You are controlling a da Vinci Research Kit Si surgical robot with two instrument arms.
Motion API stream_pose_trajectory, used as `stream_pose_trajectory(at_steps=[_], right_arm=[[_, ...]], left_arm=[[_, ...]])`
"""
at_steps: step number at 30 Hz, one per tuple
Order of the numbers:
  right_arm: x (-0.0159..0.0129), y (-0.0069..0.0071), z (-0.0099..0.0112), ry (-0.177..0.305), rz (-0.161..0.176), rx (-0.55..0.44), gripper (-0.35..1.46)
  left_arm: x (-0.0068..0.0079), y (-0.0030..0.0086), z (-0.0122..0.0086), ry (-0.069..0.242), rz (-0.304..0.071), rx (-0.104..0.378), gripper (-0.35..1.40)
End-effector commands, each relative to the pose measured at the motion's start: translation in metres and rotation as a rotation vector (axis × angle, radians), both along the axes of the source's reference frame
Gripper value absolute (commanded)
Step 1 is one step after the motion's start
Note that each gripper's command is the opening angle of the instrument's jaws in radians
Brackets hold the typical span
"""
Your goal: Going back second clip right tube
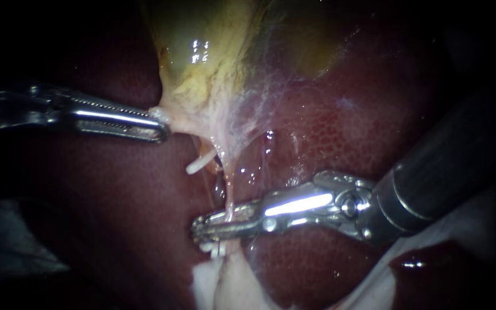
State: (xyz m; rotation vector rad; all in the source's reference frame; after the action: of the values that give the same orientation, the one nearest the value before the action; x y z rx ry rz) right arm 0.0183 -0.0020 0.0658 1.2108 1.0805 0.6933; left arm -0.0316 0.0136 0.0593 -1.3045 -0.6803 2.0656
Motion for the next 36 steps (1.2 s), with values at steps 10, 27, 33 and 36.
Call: stream_pose_trajectory(at_steps=[10, 27, 33, 36], right_arm=[[0.0005, 0.0008, 0.0013, -0.024, 0.09, -0.086, 0.39], [-0.0021, 0.0033, 0.0036, -0.197, 0.206, -0.285, 0.49], [-0.0038, 0.0039, 0.0015, -0.191, 0.144, -0.418, 0.49], [-0.005, 0.0047, -0.0005, -0.191, 0.065, -0.55, 0.5]], left_arm=[[0.0, -0.0001, 0.0001, 0.001, 0.0, -0.001, -0.35], [-0.0001, -0.0002, 0.0002, 0.001, 0.0, -0.002, -0.35], [0.0001, -0.0002, 0.0002, 0.0, 0.0, -0.001, -0.35], [0.0002, -0.0002, 0.0002, 0.0, 0.001, -0.001, -0.35]])
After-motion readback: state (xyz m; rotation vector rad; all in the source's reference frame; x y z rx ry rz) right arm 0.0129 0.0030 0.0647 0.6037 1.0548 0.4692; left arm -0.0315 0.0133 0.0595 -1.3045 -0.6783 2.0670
